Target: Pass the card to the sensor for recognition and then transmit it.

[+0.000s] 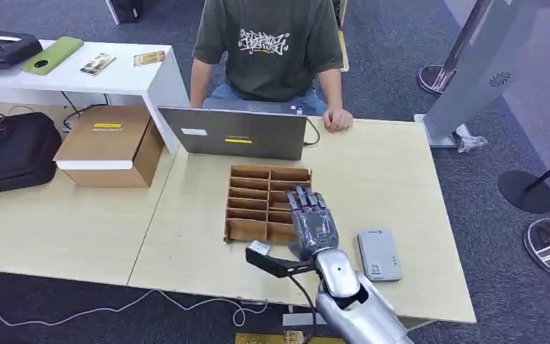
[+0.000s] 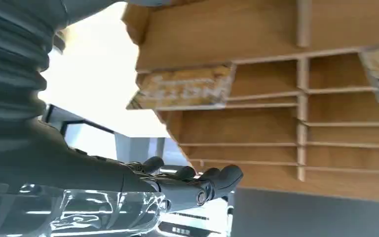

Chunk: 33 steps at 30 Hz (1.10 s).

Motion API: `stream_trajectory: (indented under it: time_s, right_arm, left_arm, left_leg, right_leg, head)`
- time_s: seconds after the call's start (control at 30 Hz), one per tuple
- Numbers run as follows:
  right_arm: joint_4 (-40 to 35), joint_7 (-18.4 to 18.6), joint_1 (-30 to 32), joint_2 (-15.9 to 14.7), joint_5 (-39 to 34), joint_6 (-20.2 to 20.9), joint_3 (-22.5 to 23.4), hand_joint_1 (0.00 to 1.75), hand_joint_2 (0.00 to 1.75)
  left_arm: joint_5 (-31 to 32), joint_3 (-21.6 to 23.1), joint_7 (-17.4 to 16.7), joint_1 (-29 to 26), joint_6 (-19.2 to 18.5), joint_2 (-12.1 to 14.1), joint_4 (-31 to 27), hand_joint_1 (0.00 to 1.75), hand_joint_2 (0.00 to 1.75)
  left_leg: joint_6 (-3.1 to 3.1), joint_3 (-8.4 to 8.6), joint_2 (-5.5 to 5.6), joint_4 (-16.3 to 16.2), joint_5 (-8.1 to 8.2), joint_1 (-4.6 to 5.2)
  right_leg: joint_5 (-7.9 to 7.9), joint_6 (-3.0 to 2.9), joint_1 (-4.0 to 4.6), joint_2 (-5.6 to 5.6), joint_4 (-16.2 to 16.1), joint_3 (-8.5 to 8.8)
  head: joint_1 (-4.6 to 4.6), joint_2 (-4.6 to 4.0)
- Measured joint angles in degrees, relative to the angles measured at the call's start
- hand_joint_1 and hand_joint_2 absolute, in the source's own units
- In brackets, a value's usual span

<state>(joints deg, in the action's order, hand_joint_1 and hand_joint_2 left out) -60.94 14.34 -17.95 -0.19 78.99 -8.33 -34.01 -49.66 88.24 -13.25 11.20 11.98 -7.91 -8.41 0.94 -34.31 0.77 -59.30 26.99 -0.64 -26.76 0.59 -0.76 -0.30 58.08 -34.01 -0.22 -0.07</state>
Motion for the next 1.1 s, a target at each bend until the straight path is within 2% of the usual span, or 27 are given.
stream_trajectory:
  time_s: [0.27, 1.1]
  right_arm:
    - [-0.6, -0.3, 1.3, -0.9, 0.9, 0.0, 1.2, 0.0, 1.75]
    - [-1.0, -0.2, 1.4, -1.0, 0.8, -1.7, 1.8, 0.0, 1.75]
  left_arm:
    - [-1.3, 0.0, 0.0, 0.0, 0.0, 0.2, 0.0, 0.0, 0.0]
    - [-1.9, 0.0, 0.0, 0.0, -0.1, 0.4, 0.0, 0.0, 0.0]
  left_leg:
    - [0.0, 0.0, -0.01, 0.0, 0.0, 0.0]
    - [0.0, -0.01, -0.01, 0.0, 0.0, 0.0]
  right_leg:
    - [0.0, 0.0, 0.0, 0.01, 0.0, 0.0]
    - [0.0, 0.0, 0.0, 0.01, 0.0, 0.01]
  head:
    - [0.02, 0.0]
    - [0.02, 0.0]
